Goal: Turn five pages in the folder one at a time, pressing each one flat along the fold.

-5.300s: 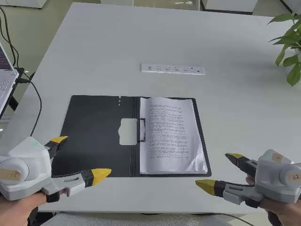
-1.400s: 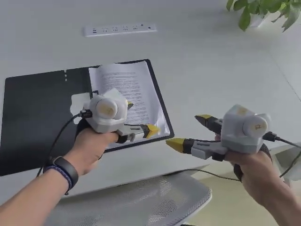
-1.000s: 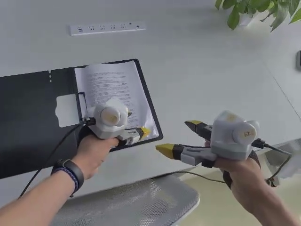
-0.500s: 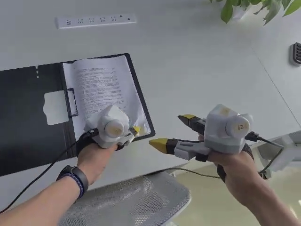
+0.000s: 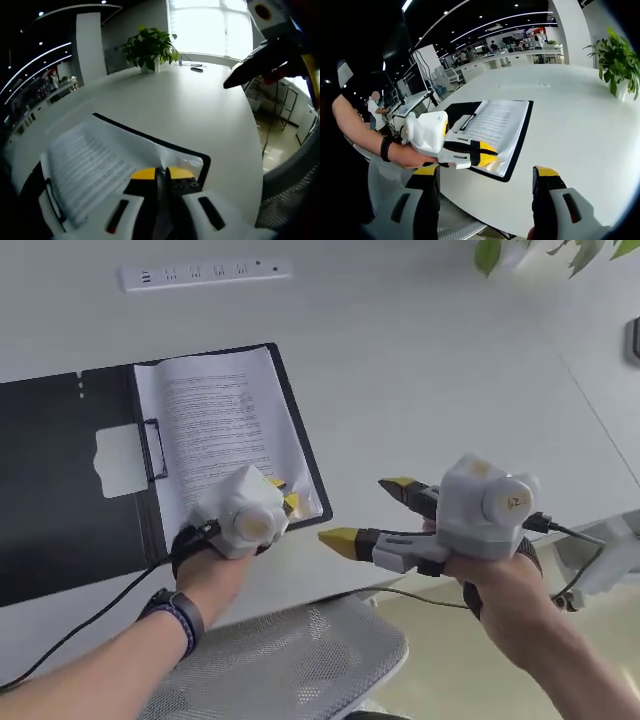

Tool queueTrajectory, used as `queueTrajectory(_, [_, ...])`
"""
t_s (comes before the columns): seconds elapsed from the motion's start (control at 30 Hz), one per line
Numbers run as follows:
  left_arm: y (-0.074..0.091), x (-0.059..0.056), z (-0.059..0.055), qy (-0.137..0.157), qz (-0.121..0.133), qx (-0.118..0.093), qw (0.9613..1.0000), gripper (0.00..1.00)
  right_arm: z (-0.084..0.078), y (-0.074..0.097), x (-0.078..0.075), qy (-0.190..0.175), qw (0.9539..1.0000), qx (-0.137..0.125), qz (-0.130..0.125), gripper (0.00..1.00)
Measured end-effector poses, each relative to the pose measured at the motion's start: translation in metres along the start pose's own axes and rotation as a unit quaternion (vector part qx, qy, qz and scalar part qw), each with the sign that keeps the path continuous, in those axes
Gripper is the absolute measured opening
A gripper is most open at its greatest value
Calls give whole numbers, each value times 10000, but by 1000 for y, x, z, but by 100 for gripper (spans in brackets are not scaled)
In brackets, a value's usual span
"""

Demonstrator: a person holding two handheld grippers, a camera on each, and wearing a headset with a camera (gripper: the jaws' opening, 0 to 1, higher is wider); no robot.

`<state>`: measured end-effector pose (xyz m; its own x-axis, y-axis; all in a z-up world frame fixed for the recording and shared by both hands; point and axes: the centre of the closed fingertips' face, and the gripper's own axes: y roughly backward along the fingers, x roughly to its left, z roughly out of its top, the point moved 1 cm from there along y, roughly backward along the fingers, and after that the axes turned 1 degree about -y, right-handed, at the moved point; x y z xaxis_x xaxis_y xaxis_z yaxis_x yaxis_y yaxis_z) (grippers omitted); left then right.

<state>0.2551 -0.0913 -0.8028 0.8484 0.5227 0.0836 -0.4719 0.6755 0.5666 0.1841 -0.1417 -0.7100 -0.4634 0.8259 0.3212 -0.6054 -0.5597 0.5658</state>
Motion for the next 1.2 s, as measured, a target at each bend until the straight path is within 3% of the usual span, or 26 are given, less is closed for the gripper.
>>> queueTrajectory(0.13, [-1, 1, 0, 90, 133, -21, 9999, 1, -3, -2, -1, -21, 10000, 11, 41, 75])
queueTrajectory(0.2, [-1, 0, 0, -3, 161, -34, 9999, 0, -4, -5, -3, -29, 10000, 21, 65, 75])
queueTrajectory(0.37, [-1, 2, 1, 38, 116, -54, 9999, 0, 2, -14, -2, -3, 9998, -8, 174, 74])
queueTrajectory(0.5, [0, 4, 0, 340, -18, -117, 9994, 0, 7, -27, -5, 18, 9996, -15, 273, 73])
queueTrajectory(0.63, [0, 5, 0, 856, -245, -276, 9956, 0, 10, -37, -5, 62, 9992, 13, 388, 73])
queueTrajectory(0.87, [-1, 6, 0, 994, -364, -302, 9939, 0, 18, -58, -5, 60, 9982, 23, 590, 70])
queueTrajectory(1.2, [0, 6, 0, 1122, -347, -395, 9923, 0, 14, -95, -4, -133, 9954, 208, 929, 62])
